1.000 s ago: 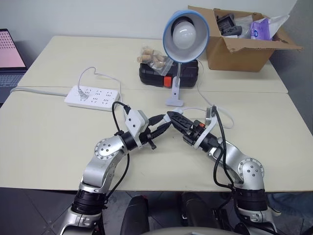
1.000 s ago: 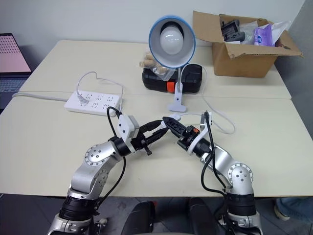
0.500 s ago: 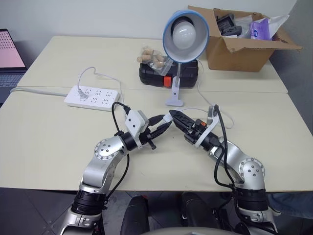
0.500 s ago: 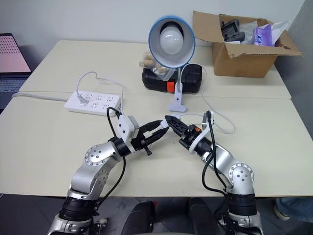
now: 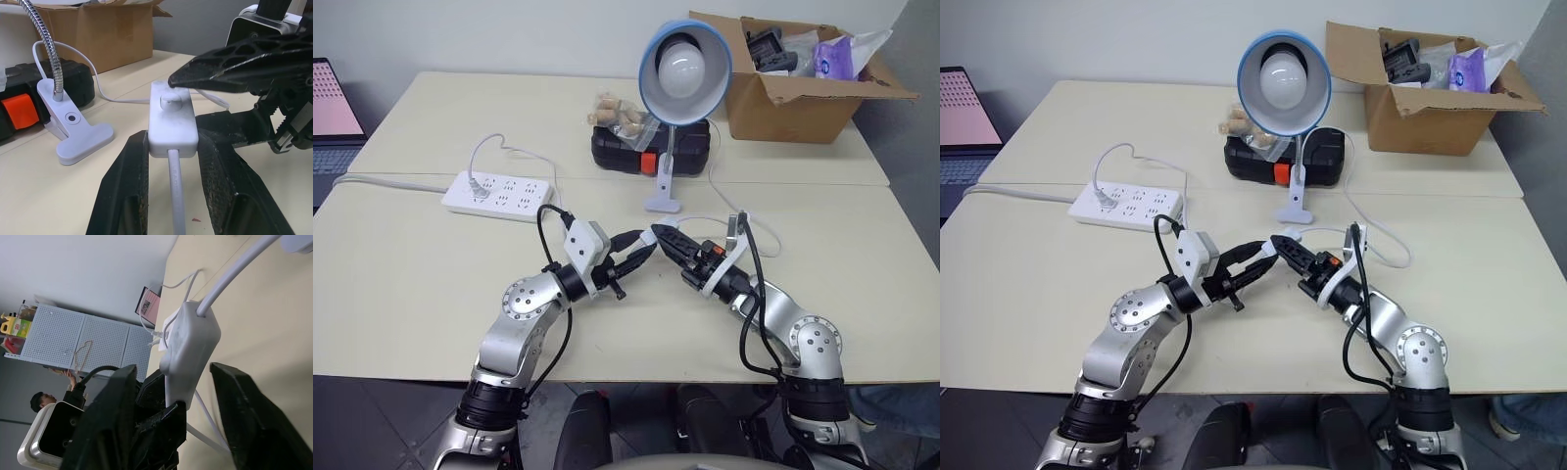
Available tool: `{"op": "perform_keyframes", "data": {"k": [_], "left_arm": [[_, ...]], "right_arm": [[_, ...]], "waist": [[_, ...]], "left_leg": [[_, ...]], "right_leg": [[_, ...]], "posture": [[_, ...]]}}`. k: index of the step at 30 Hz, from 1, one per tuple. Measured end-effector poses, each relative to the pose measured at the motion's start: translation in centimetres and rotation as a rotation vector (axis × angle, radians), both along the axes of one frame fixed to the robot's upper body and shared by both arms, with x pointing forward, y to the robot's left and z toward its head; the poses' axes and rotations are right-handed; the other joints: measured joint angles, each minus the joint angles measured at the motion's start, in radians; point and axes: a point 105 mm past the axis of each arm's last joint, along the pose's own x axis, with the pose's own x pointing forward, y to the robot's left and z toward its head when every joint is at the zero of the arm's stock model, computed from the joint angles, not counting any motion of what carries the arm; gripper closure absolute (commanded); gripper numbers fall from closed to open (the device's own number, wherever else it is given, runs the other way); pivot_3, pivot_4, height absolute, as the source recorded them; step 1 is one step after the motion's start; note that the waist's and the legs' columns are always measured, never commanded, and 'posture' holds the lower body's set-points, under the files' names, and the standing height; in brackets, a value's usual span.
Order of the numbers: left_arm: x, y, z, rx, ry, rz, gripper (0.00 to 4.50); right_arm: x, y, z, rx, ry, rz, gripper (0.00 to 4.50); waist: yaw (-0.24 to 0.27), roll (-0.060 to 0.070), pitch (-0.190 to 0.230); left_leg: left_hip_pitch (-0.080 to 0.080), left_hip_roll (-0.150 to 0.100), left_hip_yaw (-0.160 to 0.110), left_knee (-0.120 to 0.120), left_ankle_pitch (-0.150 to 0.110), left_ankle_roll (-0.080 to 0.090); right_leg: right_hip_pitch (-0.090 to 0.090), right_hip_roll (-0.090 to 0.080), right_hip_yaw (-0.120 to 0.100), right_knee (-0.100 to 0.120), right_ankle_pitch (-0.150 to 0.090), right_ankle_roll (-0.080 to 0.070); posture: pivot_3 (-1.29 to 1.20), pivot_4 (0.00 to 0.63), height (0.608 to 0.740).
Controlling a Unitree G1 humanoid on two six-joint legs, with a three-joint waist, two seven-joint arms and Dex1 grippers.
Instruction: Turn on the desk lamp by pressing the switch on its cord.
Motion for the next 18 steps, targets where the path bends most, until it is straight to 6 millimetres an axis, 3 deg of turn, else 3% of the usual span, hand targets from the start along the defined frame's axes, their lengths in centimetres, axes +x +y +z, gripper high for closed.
{"op": "perform_keyframes", "data": {"k": [4, 6, 17, 18], "left_arm": [[-0.02, -0.02, 0.04, 0.000, -0.002, -0.001, 3.41], [-0.05, -0.05, 0.09, -0.001, -0.003, -0.002, 3.41], [-0.06, -0.06, 0.09, 0.000, -0.004, -0.003, 3.41], [-0.06, -0.06, 0.09, 0.000, -0.004, -0.003, 3.41]], "right_arm": [[0.01, 0.02, -0.15, -0.002, 0.005, 0.002, 3.79], [-0.06, 0.12, -0.24, -0.003, 0.008, 0.007, 4.06], [-0.06, 0.12, -0.23, -0.003, 0.006, 0.007, 4.08], [-0.06, 0.12, -0.23, -0.003, 0.005, 0.007, 3.73]], "waist": [[0.000, 0.000, 0.000], [-0.001, 0.000, 0.000], [-0.001, 0.000, 0.000], [-0.001, 0.000, 0.000]], "left_leg": [[0.000, 0.000, 0.000, 0.000, 0.000, 0.000], [0.000, 0.000, 0.000, 0.000, 0.000, 0.000], [0.000, 0.000, 0.000, 0.000, 0.000, 0.000], [0.000, 0.000, 0.000, 0.000, 0.000, 0.000]], "right_leg": [[0.000, 0.000, 0.000, 0.000, 0.000, 0.000], [0.000, 0.000, 0.000, 0.000, 0.000, 0.000], [0.000, 0.000, 0.000, 0.000, 0.000, 0.000], [0.000, 0.000, 0.000, 0.000, 0.000, 0.000]], "posture": [[0.00, 0.150, 0.740], [0.00, 0.150, 0.740], [0.00, 0.150, 0.740], [0.00, 0.150, 0.740]]}}
